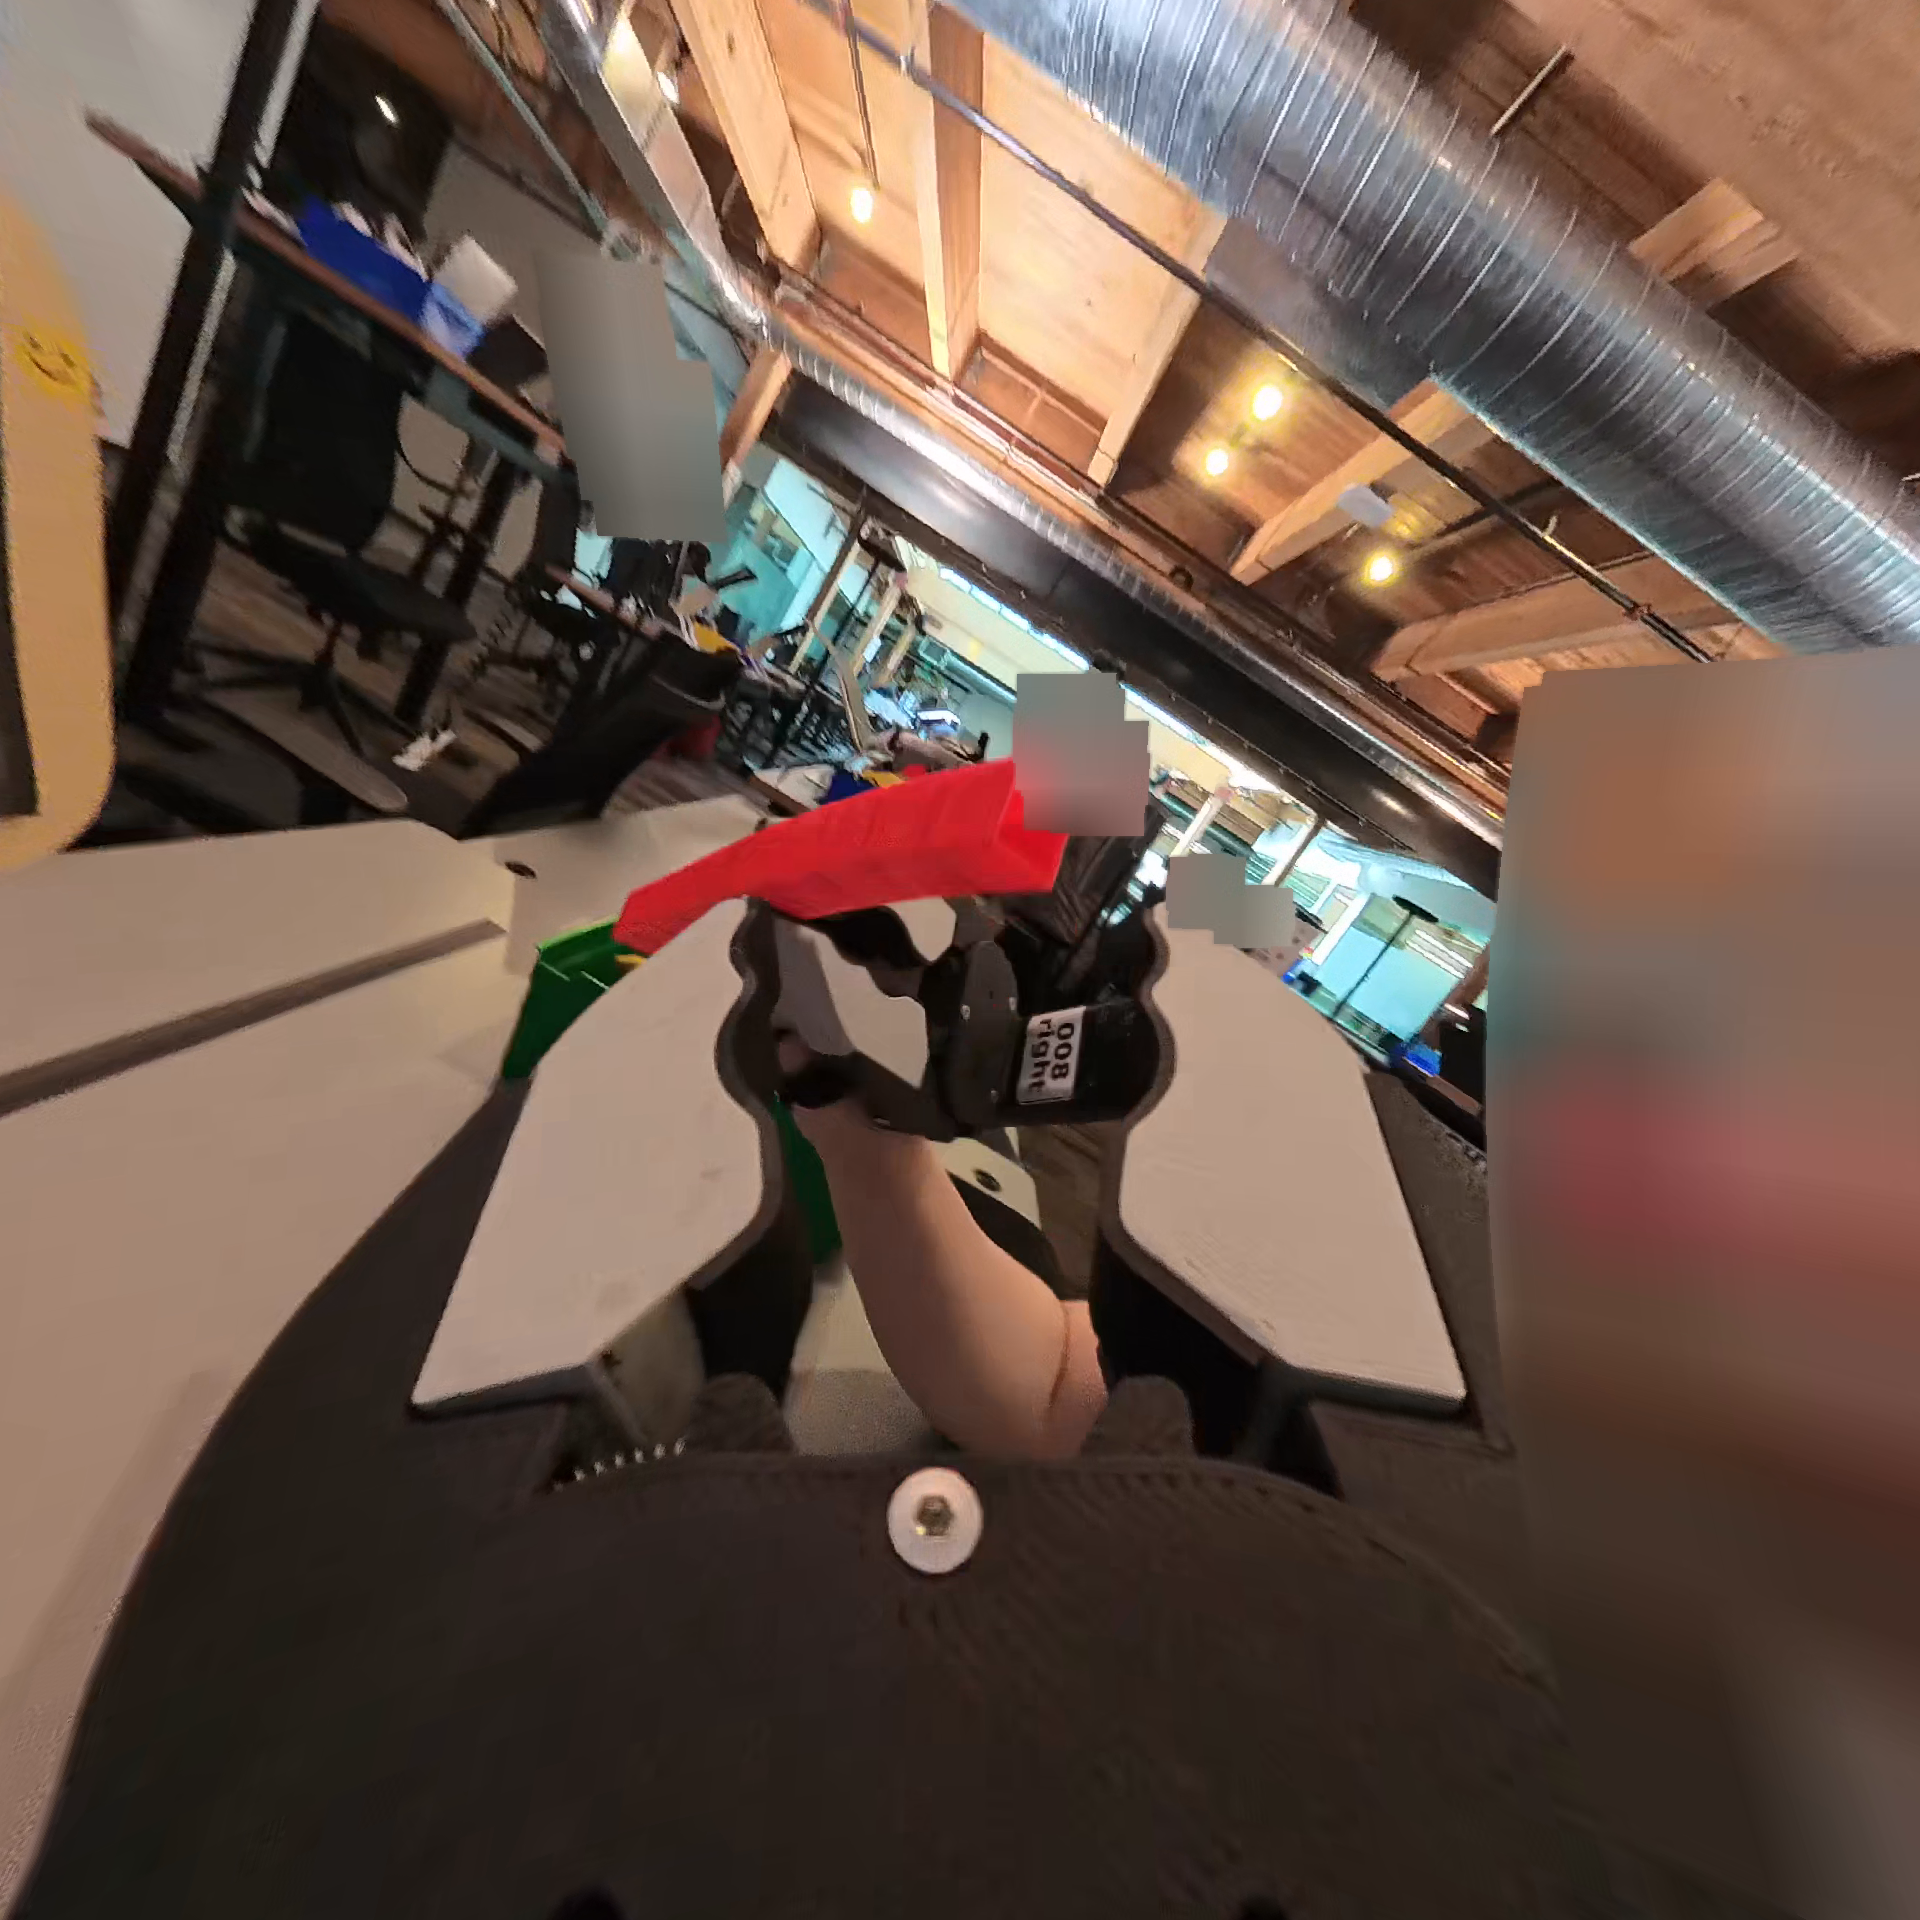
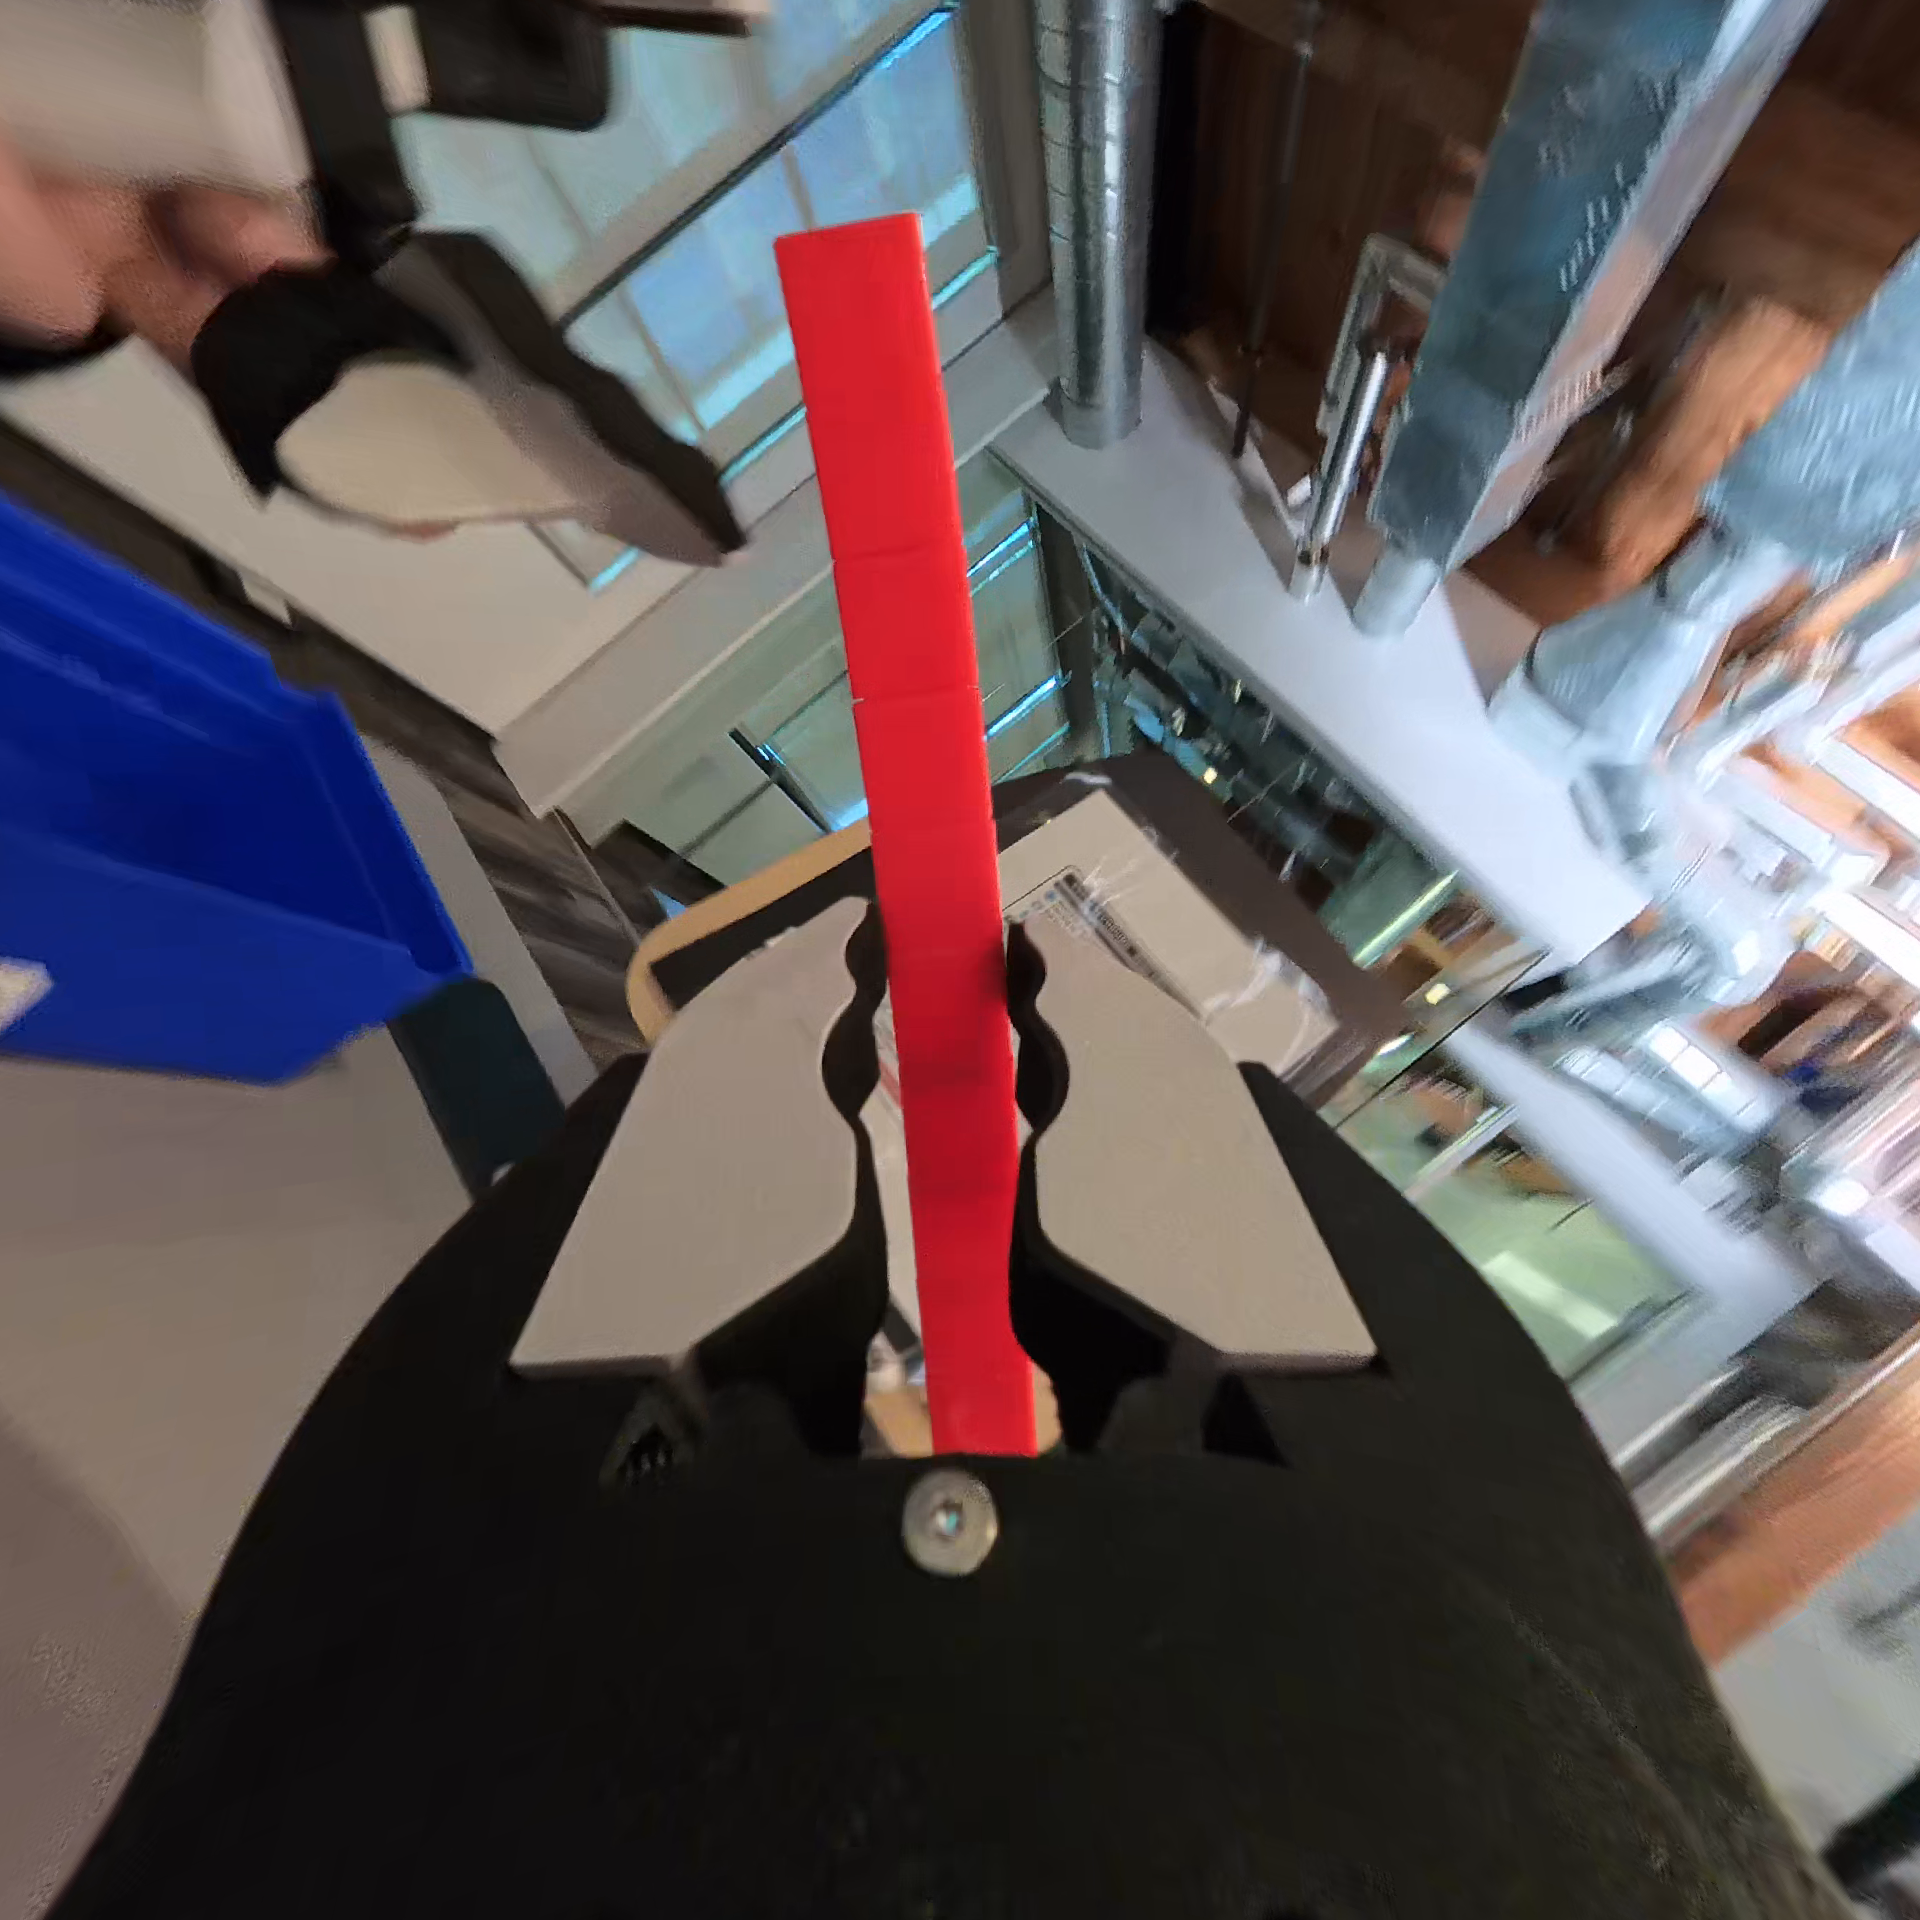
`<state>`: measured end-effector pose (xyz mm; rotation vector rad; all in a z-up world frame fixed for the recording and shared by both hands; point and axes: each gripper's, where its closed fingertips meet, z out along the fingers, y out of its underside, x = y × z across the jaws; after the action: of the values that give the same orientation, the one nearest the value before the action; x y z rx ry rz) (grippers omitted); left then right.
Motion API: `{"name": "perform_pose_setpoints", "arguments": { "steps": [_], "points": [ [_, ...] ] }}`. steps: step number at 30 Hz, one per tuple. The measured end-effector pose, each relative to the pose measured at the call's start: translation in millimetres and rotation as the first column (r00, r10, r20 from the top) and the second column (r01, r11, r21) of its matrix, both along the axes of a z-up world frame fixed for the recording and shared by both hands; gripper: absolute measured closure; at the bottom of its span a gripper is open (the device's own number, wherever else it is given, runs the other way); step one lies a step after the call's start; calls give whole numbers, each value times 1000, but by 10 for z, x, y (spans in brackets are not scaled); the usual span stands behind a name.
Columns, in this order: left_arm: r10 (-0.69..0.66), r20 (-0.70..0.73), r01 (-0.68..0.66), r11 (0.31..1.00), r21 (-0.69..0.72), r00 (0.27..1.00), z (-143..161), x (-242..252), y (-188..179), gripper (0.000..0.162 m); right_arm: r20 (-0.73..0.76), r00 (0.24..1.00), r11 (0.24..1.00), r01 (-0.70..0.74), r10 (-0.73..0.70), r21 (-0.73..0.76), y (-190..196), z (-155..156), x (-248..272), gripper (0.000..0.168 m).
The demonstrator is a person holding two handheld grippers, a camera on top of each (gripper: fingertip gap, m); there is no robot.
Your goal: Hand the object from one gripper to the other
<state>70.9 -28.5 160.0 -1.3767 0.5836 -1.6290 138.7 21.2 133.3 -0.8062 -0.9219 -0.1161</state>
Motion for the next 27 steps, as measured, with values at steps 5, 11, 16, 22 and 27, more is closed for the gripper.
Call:
{"name": "perform_pose_setpoints", "arguments": {
  "steps": [5, 11, 16, 22, 27],
  "points": [
    [164, -106, -151, 982, 116, 981, -91, 23, 135, 92, -464, 850, 808, -446, 248, -385, 13, 121, 31, 146],
    [184, -367, -96, 964, 246, 912, -541, 599, 130, 89, -882, 365, 178, -929, 297, -325, -137, 229, -33, 146],
    [125, -423, -30, 974, 223, 898, -724, 757, 138, 125, -915, 264, -1, -961, 305, -278, -259, 224, -153, 145],
    [475, -453, -250, 846, 471, 754, -605, 361, 434, 140, -832, 466, 294, -875, 300, -384, -35, 171, -39, 123],
    [823, -413, -359, 549, 755, 390, -455, -233, 636, 140, -705, 650, 644, -674, 283, -363, 85, 315, 374, 117]
  ]
}}
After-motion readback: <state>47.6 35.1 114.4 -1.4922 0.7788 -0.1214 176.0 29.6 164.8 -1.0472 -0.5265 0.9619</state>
